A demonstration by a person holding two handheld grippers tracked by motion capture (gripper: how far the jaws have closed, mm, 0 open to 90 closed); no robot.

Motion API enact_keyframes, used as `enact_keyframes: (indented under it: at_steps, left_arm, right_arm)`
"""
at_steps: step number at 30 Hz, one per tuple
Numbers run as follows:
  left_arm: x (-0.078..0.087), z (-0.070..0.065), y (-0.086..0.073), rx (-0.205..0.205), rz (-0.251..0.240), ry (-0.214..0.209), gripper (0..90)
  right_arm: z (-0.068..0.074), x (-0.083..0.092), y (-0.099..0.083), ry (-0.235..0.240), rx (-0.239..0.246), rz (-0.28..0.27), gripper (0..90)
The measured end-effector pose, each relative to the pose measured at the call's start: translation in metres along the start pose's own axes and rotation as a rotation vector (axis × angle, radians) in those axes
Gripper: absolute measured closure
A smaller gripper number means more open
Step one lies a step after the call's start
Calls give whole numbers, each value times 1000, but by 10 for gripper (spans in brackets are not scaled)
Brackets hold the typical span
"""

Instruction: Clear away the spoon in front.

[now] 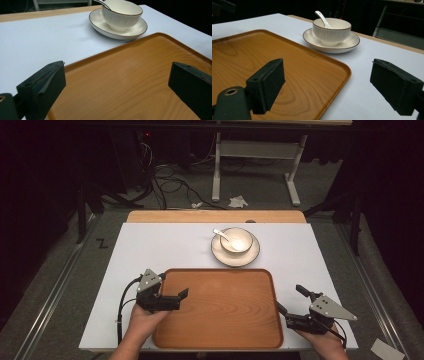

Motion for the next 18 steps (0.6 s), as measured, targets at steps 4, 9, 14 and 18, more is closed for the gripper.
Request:
enact_keyframes:
  at_steps: [4,9,14,18]
  left_arm:
    - [-6,1,5,-5,3,5,18]
    - [-18,4,10,8,3,8,20]
    - [-31,7,17,9,8,2,20]
    - [-44,6,25,2,9,-3,21]
  right_arm:
    - [0,-1,0,2,-3,8,155]
    - [4,-1,-2,16,15,2,139]
    - [5,-2,-2,16,22,7,157]
    - [4,-3,-1,22,22,15,152]
Point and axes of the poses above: each handheld gripper's, and its own axes: x roughly backward along the jaws, y roughly out of its top, z roughly to its left, the point moved 3 cm from there along -x, roughly forward along the jaws, and after that the axes turned 4 degrees about -x, right-handed, at the moved point
